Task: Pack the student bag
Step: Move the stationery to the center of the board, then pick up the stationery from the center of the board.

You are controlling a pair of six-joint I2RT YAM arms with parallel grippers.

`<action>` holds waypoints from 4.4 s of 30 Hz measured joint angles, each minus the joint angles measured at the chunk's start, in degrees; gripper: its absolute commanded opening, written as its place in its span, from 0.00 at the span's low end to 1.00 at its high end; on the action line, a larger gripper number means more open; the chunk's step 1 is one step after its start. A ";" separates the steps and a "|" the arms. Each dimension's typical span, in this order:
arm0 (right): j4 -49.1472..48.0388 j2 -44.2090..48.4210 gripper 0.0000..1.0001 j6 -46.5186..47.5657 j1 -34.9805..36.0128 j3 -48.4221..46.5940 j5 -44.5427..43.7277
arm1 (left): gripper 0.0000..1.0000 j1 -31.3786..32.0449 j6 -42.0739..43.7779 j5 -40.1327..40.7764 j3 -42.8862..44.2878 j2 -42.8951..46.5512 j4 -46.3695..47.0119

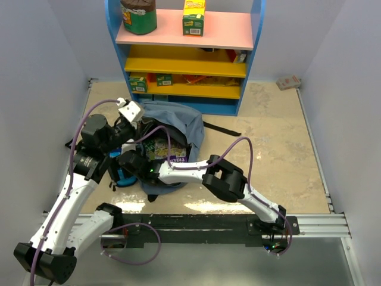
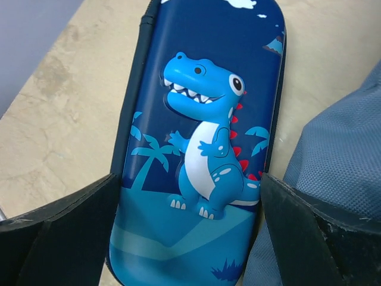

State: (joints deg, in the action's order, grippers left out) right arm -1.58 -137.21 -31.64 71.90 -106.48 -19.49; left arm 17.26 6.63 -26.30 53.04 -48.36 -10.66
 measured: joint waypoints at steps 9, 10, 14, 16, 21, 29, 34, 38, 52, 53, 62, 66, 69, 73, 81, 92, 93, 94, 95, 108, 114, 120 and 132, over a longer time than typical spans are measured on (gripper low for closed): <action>1.11 8.07 0.99 1.25 -1.92 11.28 -2.36 | 0.02 0.44 -0.20 -1.57 0.00 0.15 0.26; 1.92 8.44 0.99 1.92 -2.08 11.54 -3.19 | 0.02 0.48 -0.20 -1.70 0.00 0.20 0.26; 2.80 10.64 0.99 4.20 -2.32 14.49 -5.11 | 0.02 0.50 -0.24 -1.88 0.00 0.26 0.24; 3.78 12.04 0.99 5.25 -2.08 16.00 -6.05 | 0.02 0.55 -0.31 -1.95 -0.02 0.37 0.31; 8.63 9.79 0.99 6.78 -0.46 11.54 -10.80 | 0.02 0.55 -1.07 -1.73 -0.74 0.74 1.01; 13.64 1.53 0.99 10.14 2.08 -0.94 -21.73 | 0.02 0.50 -1.05 -1.29 -1.44 1.25 1.44; 14.08 -2.40 0.99 11.02 2.25 -6.14 -24.92 | 0.02 0.48 -1.03 -0.74 -1.68 1.51 1.57; 13.05 -2.54 0.99 10.99 2.54 -5.27 -25.59 | 0.02 0.48 -1.05 -0.52 -1.77 1.70 1.57; -2.01 17.68 0.80 9.33 8.07 28.74 -16.55 | 0.02 0.59 -1.62 -1.60 -2.32 2.82 1.95; -2.12 19.34 0.81 9.33 9.14 31.06 -16.41 | 0.02 0.59 -1.64 -1.62 -2.32 2.91 1.95; 7.87 30.18 0.99 8.66 13.88 38.12 -16.17 | 0.02 0.61 -3.06 -1.62 -2.36 3.02 2.78; 12.24 30.75 0.99 7.76 13.60 34.21 -17.86 | 0.02 0.61 -3.04 -1.62 -2.36 3.02 2.80; 13.77 33.55 0.99 6.32 13.90 35.10 -18.03 | 0.02 0.61 -3.04 -1.60 -2.36 3.04 2.82; 14.45 37.79 0.99 3.98 15.47 37.90 -17.20 | 0.02 0.61 -3.08 -1.64 -2.82 3.19 3.34; 3.28 44.15 0.99 1.88 15.50 49.31 -6.47 | 0.04 0.61 -4.02 -2.19 -3.13 2.73 5.53; -14.16 39.52 0.99 -1.33 -0.76 56.96 10.56 | 0.04 0.57 -4.50 -2.75 -3.13 1.57 7.74; -14.36 38.36 0.99 -0.92 -1.25 56.00 10.86 | 0.04 0.52 -4.50 -2.60 -3.13 1.57 7.74; -14.45 37.20 0.99 -0.44 -1.66 54.77 11.15 | 0.04 0.50 -4.50 -2.38 -3.15 1.60 7.74; -14.43 36.09 0.99 -0.07 -2.05 53.35 11.21 | 0.04 0.46 -4.48 -2.14 -3.15 1.60 7.74; -12.98 33.81 0.99 2.80 0.35 49.46 4.61 | 0.04 0.11 -2.49 0.11 -4.87 2.89 8.02; -9.20 39.10 0.99 1.40 7.65 52.46 -0.35 | 0.03 0.11 -2.45 0.11 -6.08 4.33 8.13; 1.07 35.32 0.98 0.81 16.33 47.06 -12.24 | 0.03 0.11 -2.47 0.11 -6.08 4.61 7.96; 11.04 27.21 0.99 2.67 22.86 39.93 -27.28 | 0.03 0.11 -2.47 0.04 -6.08 5.25 7.06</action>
State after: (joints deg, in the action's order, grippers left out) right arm 9.45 -110.00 -28.97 94.76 -66.54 -46.76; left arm 17.37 4.16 -26.26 46.96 -43.11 -3.60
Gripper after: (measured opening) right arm 0.986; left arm 0.065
